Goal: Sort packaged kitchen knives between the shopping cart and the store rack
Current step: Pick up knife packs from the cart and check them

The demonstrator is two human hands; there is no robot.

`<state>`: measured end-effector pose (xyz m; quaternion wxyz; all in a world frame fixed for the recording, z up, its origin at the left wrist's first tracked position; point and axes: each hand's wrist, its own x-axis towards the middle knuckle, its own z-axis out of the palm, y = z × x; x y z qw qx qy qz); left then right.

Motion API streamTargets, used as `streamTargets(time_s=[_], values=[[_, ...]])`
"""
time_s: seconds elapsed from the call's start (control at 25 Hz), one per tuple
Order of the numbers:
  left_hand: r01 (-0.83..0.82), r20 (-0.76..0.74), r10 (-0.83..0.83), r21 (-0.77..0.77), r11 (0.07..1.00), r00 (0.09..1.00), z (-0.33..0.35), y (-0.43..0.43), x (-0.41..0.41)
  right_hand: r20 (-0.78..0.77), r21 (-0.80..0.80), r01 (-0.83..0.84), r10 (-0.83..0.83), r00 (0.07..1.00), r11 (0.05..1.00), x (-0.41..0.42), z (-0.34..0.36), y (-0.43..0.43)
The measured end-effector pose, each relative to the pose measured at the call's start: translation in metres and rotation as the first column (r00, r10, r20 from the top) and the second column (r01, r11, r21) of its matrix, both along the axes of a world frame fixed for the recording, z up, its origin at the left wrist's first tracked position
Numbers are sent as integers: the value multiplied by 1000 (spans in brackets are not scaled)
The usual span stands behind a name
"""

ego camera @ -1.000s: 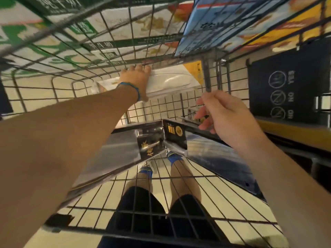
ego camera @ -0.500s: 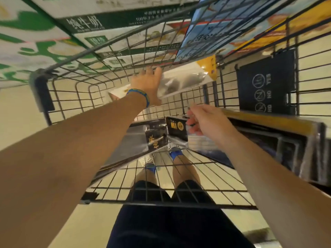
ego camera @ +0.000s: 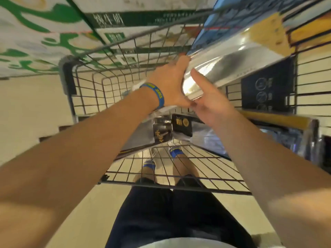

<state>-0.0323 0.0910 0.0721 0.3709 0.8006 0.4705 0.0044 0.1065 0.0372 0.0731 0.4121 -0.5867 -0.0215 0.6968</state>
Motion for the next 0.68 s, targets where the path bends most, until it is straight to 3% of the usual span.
streamTargets(time_s=[0.12,0.2,0.32,0.4,0.52,0.6,0.68], values=[[-26,51,30,-85,996,998,19,3,-6,-53,59,1,2,999,998,-3,16,-2],[-156,141,172,-119,981,975,29,1,-19,-58,47,-16,19,998,999,-4,22,-12],[-315,199,297,65,947,934,48,-3,-42,-30,-23,23,-23,999,999,6,38,-29],[-326,104,317,87,941,943,66,-4,-50,-29,27,-14,14,999,1000,12,56,-35],[-241,-144,212,-231,943,967,105,0,-51,-6,122,-136,138,990,983,13,92,-31],[-273,-88,262,-446,853,961,133,1,-53,71,202,-213,203,977,956,10,116,-25],[-342,36,418,-514,787,908,157,-5,-59,126,270,-174,144,982,947,7,140,-23]])
